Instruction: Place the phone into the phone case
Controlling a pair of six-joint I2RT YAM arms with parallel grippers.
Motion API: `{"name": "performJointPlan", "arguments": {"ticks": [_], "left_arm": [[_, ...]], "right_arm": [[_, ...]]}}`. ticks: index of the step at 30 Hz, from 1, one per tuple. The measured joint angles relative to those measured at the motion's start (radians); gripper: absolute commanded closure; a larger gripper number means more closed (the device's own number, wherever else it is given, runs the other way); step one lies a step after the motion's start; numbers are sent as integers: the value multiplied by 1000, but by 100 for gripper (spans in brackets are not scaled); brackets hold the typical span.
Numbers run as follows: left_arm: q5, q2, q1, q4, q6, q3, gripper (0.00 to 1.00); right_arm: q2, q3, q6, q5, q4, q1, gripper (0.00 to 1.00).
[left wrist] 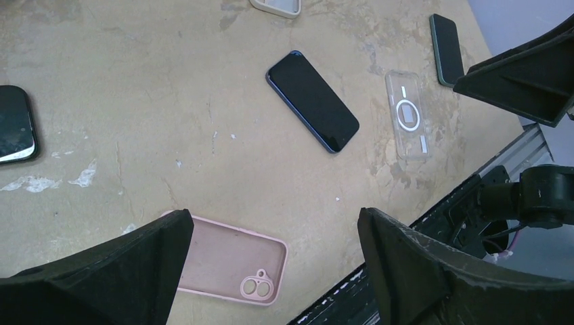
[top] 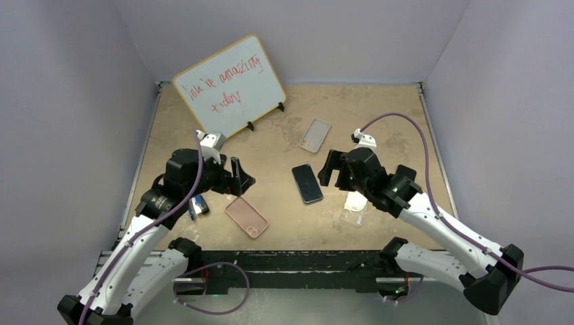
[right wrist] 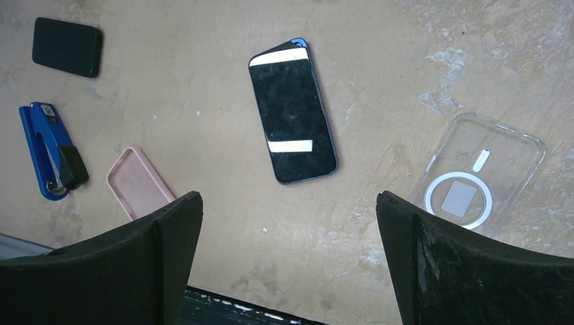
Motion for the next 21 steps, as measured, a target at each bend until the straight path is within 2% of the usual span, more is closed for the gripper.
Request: {"name": "performJointPlan", "arguments": {"ticks": [11, 18, 21], "left_arm": [[-50, -2, 0, -15, 0, -2, 3], [-103, -11, 0, -26, -4, -17, 3], [-123, -14, 0, -27, -6, -18, 3]], "right_arm": [[52, 0, 0, 2, 26, 0, 2], [150, -2, -60, -41, 90, 0, 13], [220, -2, -95, -77, 134, 0, 14]]}}
